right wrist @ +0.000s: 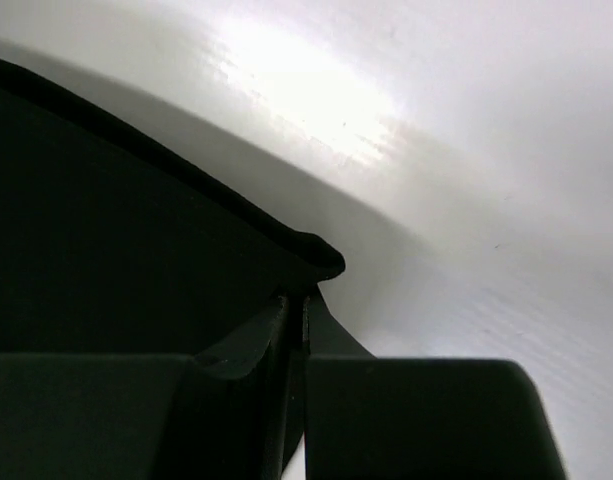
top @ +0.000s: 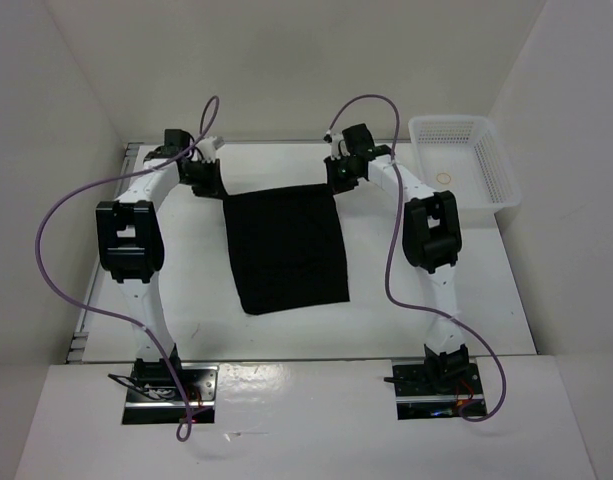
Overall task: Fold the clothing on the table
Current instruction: Fold the skirt
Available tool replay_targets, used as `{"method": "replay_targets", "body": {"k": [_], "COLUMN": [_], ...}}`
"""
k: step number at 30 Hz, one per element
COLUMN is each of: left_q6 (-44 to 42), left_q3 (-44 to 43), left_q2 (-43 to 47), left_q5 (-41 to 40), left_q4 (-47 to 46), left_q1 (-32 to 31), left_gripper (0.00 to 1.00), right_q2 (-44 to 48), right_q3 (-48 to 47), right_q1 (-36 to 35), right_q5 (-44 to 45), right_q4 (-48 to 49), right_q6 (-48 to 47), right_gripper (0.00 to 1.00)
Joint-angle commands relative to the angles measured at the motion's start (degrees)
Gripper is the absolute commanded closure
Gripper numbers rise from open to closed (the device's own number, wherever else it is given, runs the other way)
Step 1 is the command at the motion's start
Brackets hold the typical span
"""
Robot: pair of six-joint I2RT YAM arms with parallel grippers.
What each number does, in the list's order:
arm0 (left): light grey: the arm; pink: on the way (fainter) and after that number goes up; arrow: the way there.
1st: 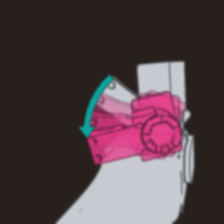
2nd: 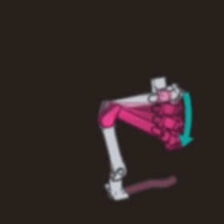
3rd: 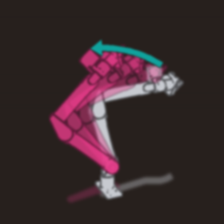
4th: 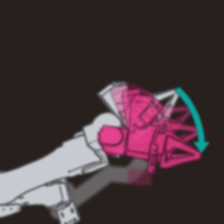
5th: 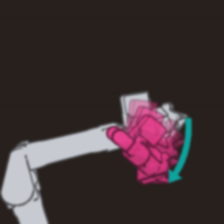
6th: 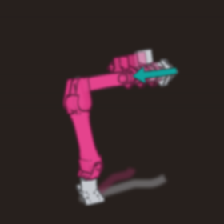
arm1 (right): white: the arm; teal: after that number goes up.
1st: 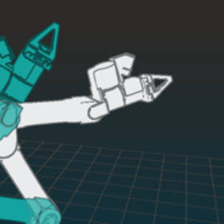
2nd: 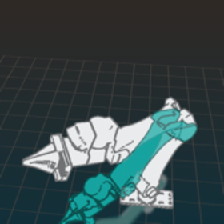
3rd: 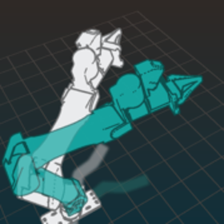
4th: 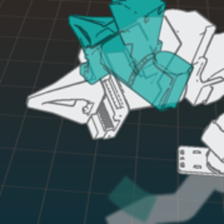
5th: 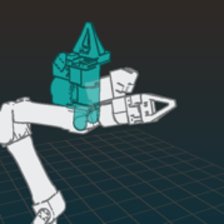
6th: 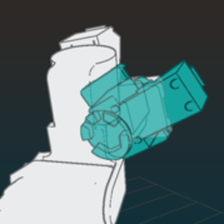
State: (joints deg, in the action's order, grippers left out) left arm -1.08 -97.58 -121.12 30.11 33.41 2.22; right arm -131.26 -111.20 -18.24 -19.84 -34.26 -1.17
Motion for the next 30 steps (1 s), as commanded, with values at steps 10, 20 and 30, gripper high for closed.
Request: {"method": "replay_targets", "body": {"k": [10, 20, 30], "left_q6": [0.4, -3.6, -8.4], "left_q3": [-15.7, -2.8, 10.0], "left_q2": [-1.8, 7.7, 24.2], "left_q5": [-4.4, -4.5, -5.1], "left_q4": [0.5, 1.1, 4.5], "left_q1": [-2.3, -4.7, -2.9], "left_gripper": [1.0, 1.0, 1.0], "right_q2": [-3.7, 2.8, 19.5], "right_q3": [-11.8, -8.1, 12.0], "right_q1": [-0.4, -0.4, -1.4], "right_q5": [6.6, 5.2, 7.0], "right_q4": [0.2, -2.0, 1.6], "right_q6": [-1.1, -2.9, -8.9], "right_gripper": [0.98, 0.98, 1.0]}}
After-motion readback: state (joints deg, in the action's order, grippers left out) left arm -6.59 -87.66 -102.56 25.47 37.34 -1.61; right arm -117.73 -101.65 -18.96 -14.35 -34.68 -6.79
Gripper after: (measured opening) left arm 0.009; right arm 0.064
